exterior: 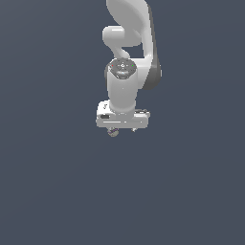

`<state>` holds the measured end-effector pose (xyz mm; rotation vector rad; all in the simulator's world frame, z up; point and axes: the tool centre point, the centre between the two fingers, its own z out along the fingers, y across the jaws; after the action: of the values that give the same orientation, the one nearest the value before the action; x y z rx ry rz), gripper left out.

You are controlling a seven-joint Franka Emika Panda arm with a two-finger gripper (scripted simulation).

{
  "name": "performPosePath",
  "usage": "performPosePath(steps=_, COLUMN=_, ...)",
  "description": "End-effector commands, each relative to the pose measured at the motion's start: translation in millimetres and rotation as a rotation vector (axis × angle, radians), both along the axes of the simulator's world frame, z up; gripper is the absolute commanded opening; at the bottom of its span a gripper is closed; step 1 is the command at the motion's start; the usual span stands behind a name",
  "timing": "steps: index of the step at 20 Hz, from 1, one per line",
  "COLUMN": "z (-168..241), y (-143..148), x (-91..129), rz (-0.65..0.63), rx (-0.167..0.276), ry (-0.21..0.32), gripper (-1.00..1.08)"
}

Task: Pick up the object and move it to a goal position.

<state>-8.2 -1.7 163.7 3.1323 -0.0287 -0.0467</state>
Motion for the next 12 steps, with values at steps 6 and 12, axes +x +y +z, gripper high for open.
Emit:
performPosePath(steps=6, z=4.2, y=-6.8, x=0.2, rz=-0.008, rx=0.011, ry=-0.001, gripper=1.0)
performPosePath(steps=12, z=9.9, y=-12.1, x=1.6, rz=-0.022, rx=0.022, ry=-0.002, gripper=1.0)
